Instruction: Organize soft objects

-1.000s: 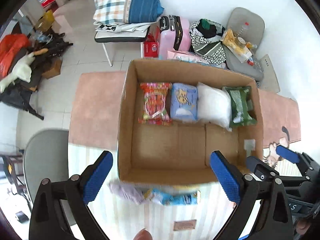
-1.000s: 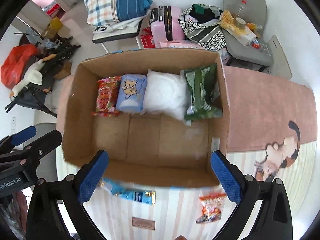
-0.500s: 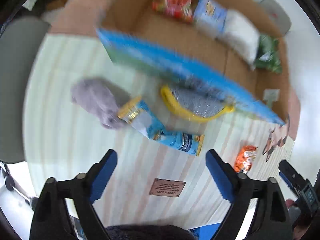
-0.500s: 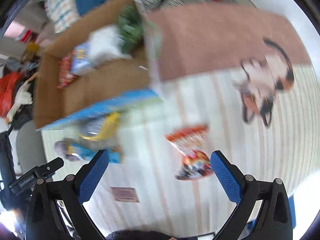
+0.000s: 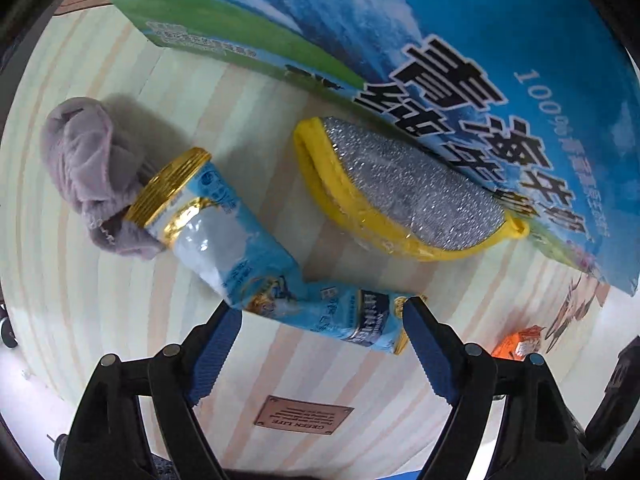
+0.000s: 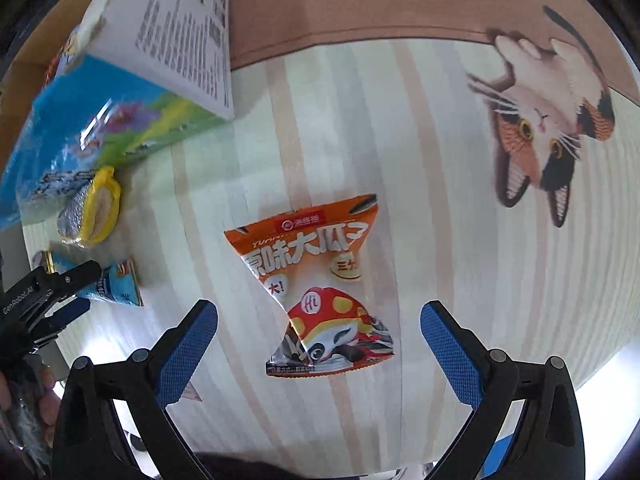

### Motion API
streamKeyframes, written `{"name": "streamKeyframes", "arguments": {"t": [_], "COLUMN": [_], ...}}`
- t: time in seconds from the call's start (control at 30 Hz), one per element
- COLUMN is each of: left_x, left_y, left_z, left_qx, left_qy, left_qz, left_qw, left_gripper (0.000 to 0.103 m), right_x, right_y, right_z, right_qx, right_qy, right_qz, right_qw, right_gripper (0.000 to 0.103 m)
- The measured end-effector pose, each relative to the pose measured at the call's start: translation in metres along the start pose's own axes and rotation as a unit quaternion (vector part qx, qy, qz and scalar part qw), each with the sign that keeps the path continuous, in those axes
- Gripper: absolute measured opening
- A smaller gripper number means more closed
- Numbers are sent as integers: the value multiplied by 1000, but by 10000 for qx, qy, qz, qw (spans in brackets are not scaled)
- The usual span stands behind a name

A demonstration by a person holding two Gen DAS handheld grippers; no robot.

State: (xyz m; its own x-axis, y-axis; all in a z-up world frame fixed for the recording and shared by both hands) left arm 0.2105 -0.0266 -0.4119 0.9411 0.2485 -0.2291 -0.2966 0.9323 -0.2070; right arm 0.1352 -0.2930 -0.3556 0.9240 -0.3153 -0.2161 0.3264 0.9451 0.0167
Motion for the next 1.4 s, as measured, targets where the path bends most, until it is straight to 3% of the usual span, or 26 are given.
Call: {"name": "streamKeyframes", "arguments": {"t": [0.07, 0.1, 0.17, 0.2, 0.27, 0.5, 0.57, 0.67, 0.8, 0.87, 1.0, 1.1, 1.2, 1.23, 1.27, 1.37, 1.4], "left_x": [-5, -8, -15, -18, -23, -38, -47, -60, -59, -51, -37, -28, -29, -32, -31, -24, -20], "left_y": [7, 12, 24, 27, 33, 47, 54, 71, 99, 115, 127, 140, 155, 158, 160, 183, 184], "left_z": [-1, -3, -4, -4, -3, 3, 14, 34, 54, 57, 58, 58, 54, 53, 52, 60, 63], "left_qx": [55, 4, 29, 121, 358, 1257, 1101, 293, -290, -313, -397, -350, -421, -437, -467, -386, -398], "left_qy": [41, 104, 155, 170, 153, 87, 95, 246, 45, -107, -241, -274, -250, -249, -256, -341, -366], "left_qz": [5, 22, -6, -79, -350, -1214, -1208, -892, -256, 73, 503, 765, 1090, 1149, 1227, 1183, 1190], "left_qw": [10000, 9999, 9999, 9998, 9986, 9846, 9865, 9953, 9992, 9994, 9977, 9961, 9928, 9921, 9910, 9916, 9914], "left_gripper": [63, 61, 51, 47, 40, 40, 44, 60, 62, 62, 62, 62, 63, 63, 63, 62, 63], "right_x": [-3, -5, -9, -11, -16, -30, -32, -35, -34, -27, -2, 3, 2, 2, 2, 2, 1], "right_y": [3, 4, 8, 9, 14, 42, 49, 69, 114, 135, 172, 169, 170, 171, 172, 176, 177], "right_z": [-5, -7, -9, -10, -13, -15, -8, 15, 40, 35, 5, -13, -13, -14, -15, -16, -15], "right_qx": [-18, -54, -66, -26, 31, -259, -478, -411, 242, 652, 1409, 1565, 1758, 1804, 1864, 1946, 1948], "right_qy": [61, 80, 108, 147, 228, 340, 169, -330, -841, -727, -438, -685, -1147, -1222, -1258, -1292, -1261], "right_qz": [44, 77, 125, 134, 230, 838, 924, 1051, 1524, 1534, 780, -6, -487, -602, -674, -721, -632], "right_qw": [10000, 9999, 9998, 9998, 9995, 9956, 9944, 9931, 9844, 9833, 9860, 9853, 9765, 9741, 9721, 9697, 9706], "right_gripper": [76, 70, 49, 46, 43, 46, 66, 72, 77, 77, 77, 77, 76, 70, 50, 27, 25]}}
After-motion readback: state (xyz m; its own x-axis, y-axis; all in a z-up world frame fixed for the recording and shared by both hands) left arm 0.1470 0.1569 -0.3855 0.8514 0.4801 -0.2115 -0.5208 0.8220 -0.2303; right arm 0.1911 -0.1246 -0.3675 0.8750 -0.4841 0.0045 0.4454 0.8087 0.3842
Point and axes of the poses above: each gripper's, at about its wrist camera, not at the fingertips, and z roughly against the way its jaws point, y to its left, x to its top, the point moved 2 cm from there along -z, roughly the way its jaws point, and after that the axes turned 2 degrees about -x, right-handed, at the moved point
